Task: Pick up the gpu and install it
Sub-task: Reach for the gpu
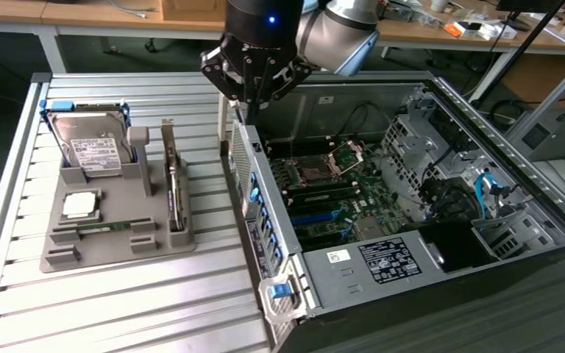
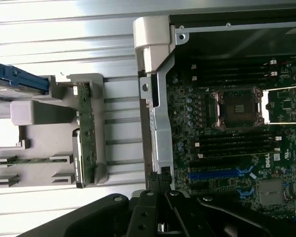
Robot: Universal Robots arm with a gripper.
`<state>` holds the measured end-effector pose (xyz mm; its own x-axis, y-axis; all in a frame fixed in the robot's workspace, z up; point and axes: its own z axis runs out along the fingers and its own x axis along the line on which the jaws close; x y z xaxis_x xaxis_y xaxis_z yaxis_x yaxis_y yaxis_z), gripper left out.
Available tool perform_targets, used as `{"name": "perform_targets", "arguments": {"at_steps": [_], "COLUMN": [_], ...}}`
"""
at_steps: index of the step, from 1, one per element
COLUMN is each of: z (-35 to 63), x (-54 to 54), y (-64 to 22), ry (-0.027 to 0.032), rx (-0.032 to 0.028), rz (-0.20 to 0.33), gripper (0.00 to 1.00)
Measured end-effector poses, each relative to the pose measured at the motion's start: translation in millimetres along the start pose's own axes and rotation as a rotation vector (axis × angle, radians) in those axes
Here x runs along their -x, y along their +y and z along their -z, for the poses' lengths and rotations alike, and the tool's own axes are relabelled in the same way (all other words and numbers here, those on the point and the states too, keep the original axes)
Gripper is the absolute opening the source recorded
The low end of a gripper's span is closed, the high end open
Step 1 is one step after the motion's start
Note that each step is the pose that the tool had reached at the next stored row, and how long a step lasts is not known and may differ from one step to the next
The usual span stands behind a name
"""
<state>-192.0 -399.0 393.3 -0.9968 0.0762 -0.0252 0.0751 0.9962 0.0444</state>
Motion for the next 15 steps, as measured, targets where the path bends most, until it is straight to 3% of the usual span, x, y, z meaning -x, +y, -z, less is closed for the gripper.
{"name": "perform_targets", "arguments": {"at_steps": [15], "z": [0.4], "x": [-14.0], "y": [-1.0], "ry": [0.0000], "rx": [0.0000], "rz": [0.000], "gripper": [0.11]}}
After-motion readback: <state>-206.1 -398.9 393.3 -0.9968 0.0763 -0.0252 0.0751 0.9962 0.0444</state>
